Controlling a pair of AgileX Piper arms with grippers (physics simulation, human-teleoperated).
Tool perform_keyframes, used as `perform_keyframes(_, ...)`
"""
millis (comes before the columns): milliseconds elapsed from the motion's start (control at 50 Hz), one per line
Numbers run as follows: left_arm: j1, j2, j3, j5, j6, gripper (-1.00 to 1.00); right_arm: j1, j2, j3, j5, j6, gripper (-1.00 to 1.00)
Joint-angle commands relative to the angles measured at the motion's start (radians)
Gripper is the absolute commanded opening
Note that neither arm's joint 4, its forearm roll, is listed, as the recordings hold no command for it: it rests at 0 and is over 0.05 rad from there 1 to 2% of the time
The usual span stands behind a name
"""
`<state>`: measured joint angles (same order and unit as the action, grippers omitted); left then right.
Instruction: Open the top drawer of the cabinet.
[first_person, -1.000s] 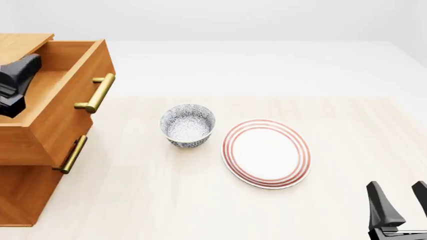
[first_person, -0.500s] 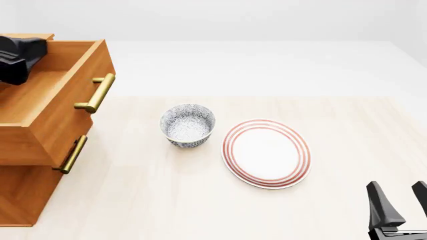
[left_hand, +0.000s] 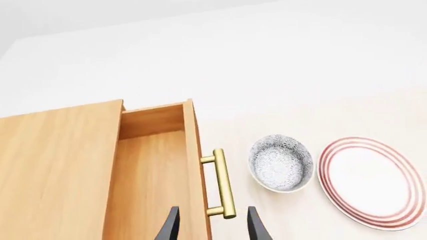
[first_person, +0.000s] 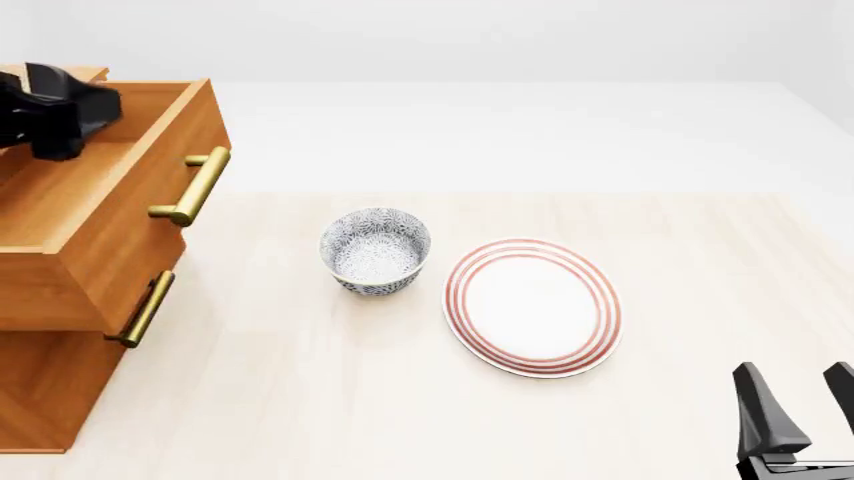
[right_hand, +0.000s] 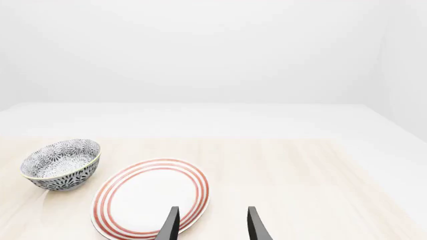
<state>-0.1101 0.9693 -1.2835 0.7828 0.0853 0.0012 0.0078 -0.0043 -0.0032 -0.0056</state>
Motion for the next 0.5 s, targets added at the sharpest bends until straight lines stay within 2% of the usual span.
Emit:
perform_keyframes(20,0.000,0.037,-0.015,0.047,-0.021,1.00,0.000,0.000,0.000,0.000,0.000,1.00)
perform_keyframes(500,0.041,0.028,0.047,0.027,-0.028,1.00,0.000,0.000,0.000,0.000,0.000,1.00)
